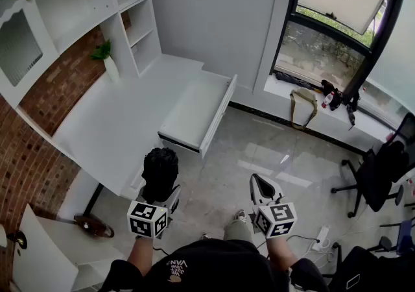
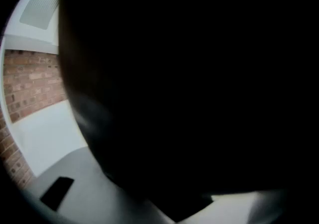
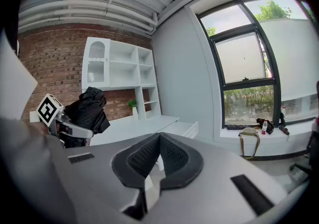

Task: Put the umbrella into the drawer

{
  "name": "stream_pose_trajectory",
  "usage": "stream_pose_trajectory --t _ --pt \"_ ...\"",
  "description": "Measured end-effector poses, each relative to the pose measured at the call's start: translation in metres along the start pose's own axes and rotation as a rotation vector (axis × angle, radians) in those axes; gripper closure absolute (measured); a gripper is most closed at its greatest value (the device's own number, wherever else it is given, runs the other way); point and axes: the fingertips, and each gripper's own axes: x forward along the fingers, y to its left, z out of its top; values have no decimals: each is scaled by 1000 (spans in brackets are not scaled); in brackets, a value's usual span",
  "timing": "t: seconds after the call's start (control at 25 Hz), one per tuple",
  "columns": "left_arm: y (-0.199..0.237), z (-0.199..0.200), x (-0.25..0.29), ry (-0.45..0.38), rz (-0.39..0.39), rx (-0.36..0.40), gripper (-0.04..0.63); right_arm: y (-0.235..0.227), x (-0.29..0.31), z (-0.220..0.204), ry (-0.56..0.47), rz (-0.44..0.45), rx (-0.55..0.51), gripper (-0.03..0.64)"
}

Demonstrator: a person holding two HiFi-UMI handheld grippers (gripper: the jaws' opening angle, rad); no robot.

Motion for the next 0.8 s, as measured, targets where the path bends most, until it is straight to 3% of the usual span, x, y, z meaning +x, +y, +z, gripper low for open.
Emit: stream_pose_trajectory --t 0.36,0.8 --pt "8 9 49 23 15 -22 376 -32 40 17 -40 30 29 618" --pt "0 69 158 9 80 -49 376 -124 110 44 -15 103 35 618"
